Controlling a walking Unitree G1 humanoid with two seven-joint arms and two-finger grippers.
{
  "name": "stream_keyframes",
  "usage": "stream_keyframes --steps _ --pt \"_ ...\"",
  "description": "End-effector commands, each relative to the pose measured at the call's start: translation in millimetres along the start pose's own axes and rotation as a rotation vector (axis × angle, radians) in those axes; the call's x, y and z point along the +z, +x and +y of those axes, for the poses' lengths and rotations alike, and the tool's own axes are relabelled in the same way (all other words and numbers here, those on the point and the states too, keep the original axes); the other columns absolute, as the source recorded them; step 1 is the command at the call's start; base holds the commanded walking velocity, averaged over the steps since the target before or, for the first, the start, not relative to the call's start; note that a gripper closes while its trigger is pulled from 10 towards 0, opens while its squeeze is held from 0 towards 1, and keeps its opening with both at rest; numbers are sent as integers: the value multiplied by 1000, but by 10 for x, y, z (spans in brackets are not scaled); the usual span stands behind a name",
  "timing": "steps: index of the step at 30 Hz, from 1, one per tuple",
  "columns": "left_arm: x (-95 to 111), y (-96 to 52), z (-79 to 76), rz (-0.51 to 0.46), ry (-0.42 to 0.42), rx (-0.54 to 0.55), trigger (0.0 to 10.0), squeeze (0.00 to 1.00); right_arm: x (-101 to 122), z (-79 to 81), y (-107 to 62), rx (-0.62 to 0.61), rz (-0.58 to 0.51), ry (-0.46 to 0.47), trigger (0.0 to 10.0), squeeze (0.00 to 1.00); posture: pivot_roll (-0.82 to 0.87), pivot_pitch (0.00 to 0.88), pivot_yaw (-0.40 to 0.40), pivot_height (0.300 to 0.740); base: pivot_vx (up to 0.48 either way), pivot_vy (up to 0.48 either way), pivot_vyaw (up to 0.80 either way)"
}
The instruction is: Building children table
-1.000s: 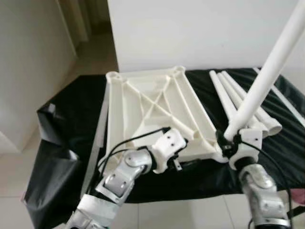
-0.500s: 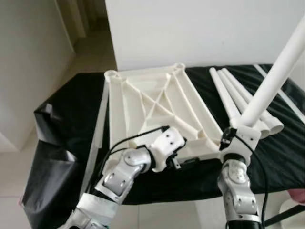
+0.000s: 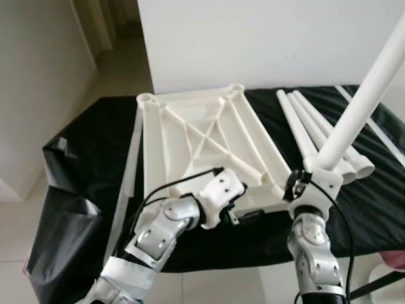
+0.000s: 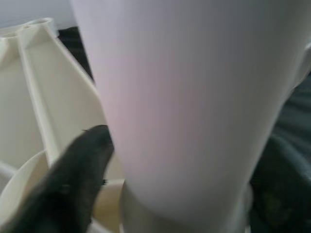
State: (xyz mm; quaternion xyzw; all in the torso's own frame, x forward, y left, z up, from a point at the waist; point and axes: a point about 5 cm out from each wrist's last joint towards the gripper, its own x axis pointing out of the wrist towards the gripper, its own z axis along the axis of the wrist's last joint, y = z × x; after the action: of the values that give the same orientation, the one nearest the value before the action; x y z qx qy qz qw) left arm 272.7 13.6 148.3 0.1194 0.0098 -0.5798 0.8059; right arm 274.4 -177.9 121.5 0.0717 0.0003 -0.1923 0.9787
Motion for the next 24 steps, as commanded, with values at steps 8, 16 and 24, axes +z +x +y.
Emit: stream_keyframes --steps 8,16,24 --pt "11 -1 27 4 9 -20 10000 0 78 -131 39 152 -39 -18 10000 1000 -8 0 22 740 0 0 0" --pt "-7 -1 22 19 -2 -31 10000 0 60 -235 116 233 -32 -107 10000 769 -10 0 26 740 0 0 0" --pt "-4 -10 32 18 5 -23 10000 0 127 -134 83 417 -67 -114 10000 0 -4 0 21 740 0 0 0"
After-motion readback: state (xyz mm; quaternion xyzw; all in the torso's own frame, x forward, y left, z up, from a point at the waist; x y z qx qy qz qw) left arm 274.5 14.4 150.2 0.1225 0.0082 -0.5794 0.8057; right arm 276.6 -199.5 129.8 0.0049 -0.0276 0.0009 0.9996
